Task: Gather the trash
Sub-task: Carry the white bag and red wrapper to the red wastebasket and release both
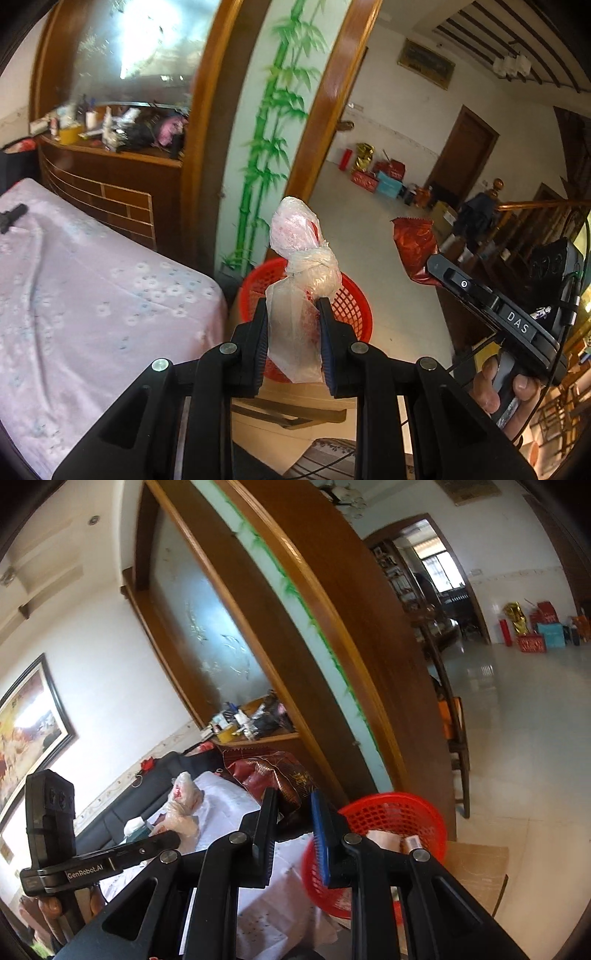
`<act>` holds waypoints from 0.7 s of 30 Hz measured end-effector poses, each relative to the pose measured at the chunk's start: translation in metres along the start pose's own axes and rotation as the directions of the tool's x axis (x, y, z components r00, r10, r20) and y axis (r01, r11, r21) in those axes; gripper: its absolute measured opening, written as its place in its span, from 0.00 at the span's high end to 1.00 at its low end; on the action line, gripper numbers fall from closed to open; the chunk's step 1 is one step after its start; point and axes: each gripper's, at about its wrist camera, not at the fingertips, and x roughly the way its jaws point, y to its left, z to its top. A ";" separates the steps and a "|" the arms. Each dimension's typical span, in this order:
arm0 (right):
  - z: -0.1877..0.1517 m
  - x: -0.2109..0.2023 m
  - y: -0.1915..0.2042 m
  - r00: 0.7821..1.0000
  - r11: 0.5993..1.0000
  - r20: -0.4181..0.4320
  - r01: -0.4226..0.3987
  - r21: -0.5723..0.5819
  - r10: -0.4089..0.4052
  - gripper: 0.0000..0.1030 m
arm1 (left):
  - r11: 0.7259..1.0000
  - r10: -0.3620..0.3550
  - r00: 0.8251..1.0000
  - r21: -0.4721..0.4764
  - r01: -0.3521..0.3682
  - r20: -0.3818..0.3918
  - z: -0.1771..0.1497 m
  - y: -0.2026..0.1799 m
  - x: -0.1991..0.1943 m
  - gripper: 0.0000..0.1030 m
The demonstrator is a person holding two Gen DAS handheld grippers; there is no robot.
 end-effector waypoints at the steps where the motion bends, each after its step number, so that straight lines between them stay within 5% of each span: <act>1: 0.000 0.002 -0.005 1.000 1.000 -0.004 0.014 0.007 -0.014 0.82 | 1.000 -0.008 1.000 0.005 0.008 -0.013 0.001 -0.001 0.010 0.77; 21: -0.016 0.057 -0.065 0.987 0.983 -0.132 0.113 0.144 -0.094 0.81 | 0.998 -0.062 0.976 0.002 0.064 -0.209 -0.017 -0.002 0.138 0.73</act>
